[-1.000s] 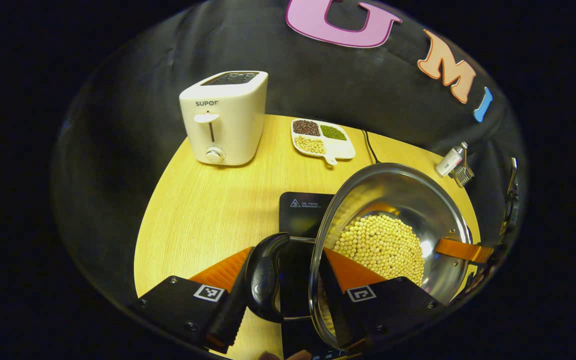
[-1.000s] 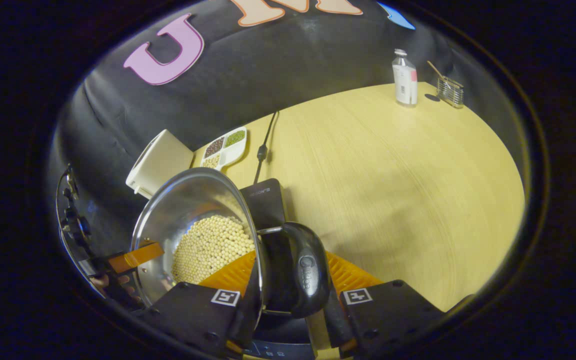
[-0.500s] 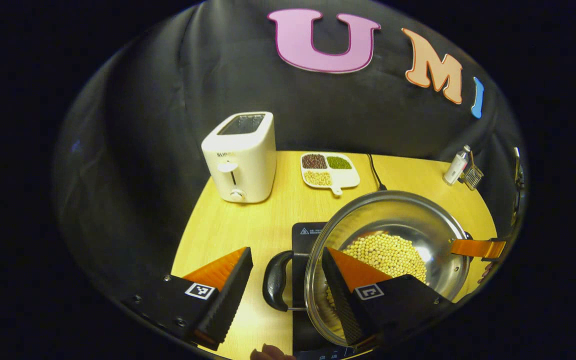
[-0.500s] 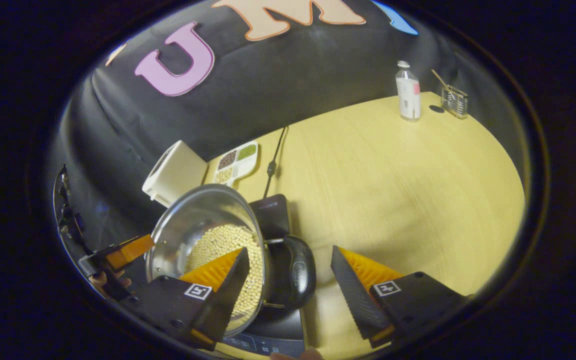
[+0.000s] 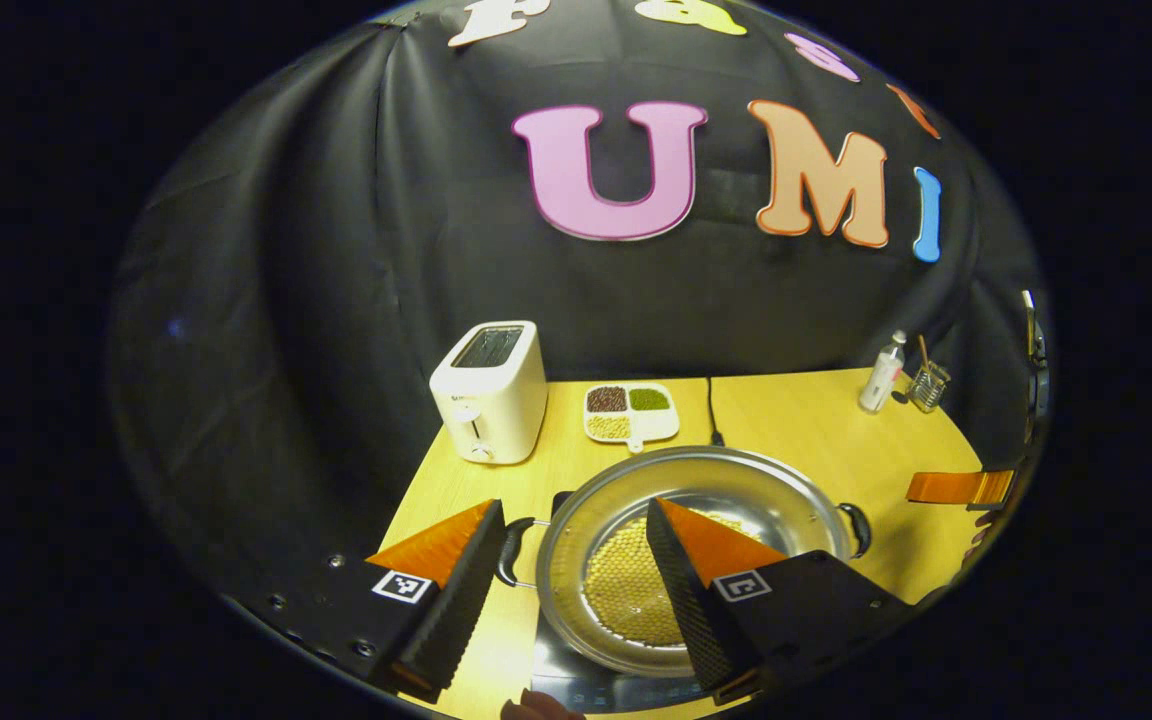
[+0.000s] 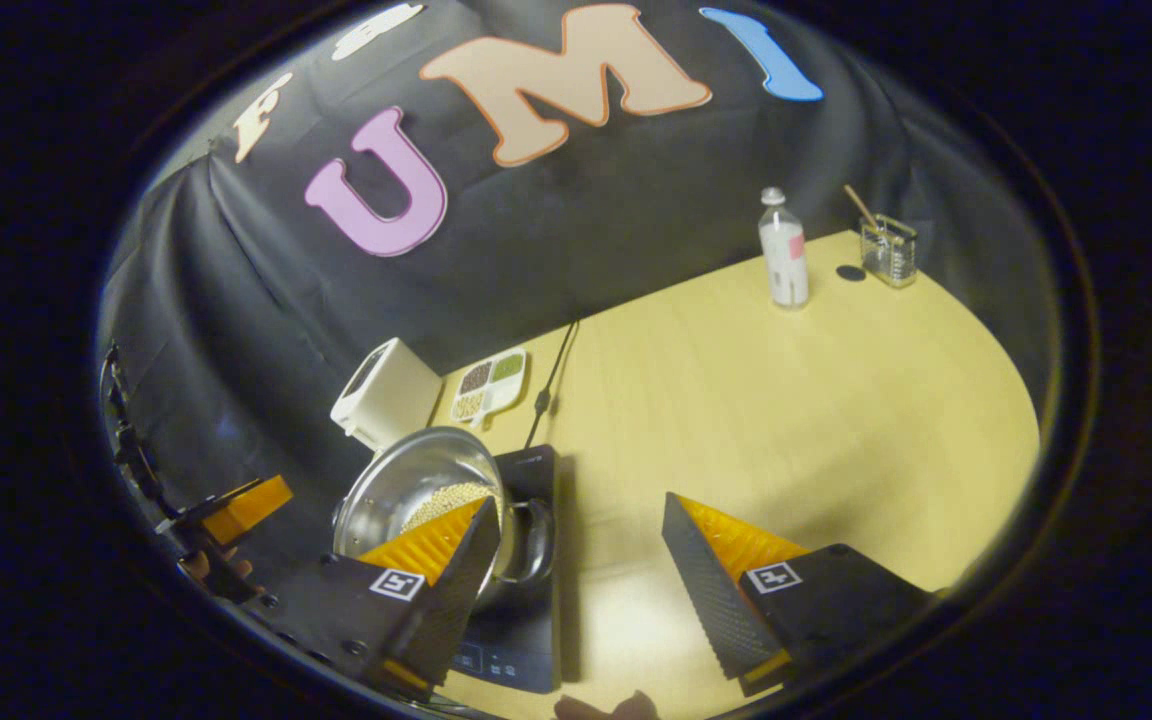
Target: First push the handle of the pot to place it horizontally, then grasp the pot with both hands and set it on the induction cooktop.
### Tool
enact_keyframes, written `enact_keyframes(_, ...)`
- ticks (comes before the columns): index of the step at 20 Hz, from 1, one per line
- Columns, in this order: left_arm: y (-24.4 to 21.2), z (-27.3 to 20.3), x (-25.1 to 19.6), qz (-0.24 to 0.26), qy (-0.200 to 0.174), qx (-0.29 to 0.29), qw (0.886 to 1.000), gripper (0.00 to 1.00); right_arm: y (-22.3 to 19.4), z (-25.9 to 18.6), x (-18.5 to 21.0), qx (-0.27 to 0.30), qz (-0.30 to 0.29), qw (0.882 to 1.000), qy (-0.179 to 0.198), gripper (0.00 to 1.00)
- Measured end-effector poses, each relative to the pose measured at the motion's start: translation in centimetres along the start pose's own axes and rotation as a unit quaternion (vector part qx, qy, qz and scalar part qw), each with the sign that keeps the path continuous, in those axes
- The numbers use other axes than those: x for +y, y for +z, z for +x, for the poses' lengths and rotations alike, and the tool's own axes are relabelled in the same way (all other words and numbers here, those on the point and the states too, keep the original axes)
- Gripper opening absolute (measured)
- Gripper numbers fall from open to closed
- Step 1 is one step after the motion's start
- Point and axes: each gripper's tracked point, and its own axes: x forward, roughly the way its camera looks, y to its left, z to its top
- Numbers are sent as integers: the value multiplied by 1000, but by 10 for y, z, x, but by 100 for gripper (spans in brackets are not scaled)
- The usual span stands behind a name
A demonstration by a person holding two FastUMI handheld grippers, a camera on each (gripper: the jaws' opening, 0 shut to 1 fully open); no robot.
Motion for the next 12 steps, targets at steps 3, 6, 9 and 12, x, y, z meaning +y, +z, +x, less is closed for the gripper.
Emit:
enact_keyframes(3,19,-38,-42,-16,-15,-33,999,88,30,-35,-19,-49,-41,998,6,100)
enact_keyframes(6,42,-77,-72,-22,-19,-73,997,90,52,-77,-26,-93,-66,993,13,100)
enact_keyframes(9,74,-115,-82,-8,-10,-125,992,92,76,-123,-15,-135,-87,986,34,100)
enact_keyframes(12,103,-155,-95,-4,-19,-175,984,91,102,-167,-7,-184,-115,976,29,92)
